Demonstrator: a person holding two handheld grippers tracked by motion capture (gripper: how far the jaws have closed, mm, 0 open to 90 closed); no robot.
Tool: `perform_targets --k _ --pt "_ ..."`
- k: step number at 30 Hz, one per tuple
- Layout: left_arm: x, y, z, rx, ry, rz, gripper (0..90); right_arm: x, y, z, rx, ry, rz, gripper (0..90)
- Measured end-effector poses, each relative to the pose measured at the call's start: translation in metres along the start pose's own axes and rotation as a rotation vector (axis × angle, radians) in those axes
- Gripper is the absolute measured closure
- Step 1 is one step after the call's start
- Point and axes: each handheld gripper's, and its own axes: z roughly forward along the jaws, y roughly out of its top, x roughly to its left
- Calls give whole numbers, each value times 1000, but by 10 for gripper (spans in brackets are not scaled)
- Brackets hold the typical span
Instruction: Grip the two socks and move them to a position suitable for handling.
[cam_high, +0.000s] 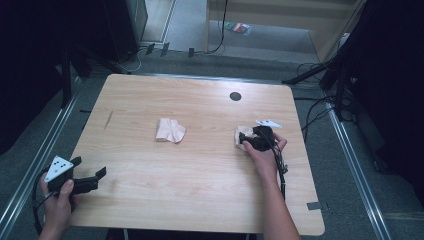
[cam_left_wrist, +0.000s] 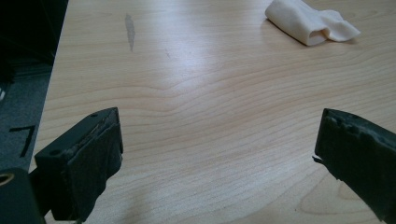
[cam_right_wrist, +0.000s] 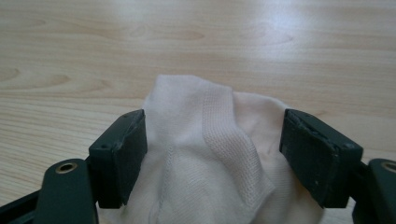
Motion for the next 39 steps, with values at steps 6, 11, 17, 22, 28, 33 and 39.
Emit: perform_targets --k 6,11,17,22,28,33,39 --pt "0 0 0 1 -3 -2 14 7 -3 3 -4 -62 -47 298" --pt "0 0 0 0 -3 -3 14 5 -8 1 -41 -83 -41 478" --pt "0 0 0 5 -1 0 14 -1 -11 -4 -58 -76 -5 792" --pt "0 0 0 6 -1 -1 15 -7 -11 -6 -56 -41 32 841" --pt "0 0 0 7 -1 0 15 0 -5 -24 -113 -3 3 845" --pt "0 0 0 8 -1 -1 15 10 0 -40 -159 29 -3 845" --pt "0 0 0 8 0 0 15 24 3 -64 -207 86 6 845"
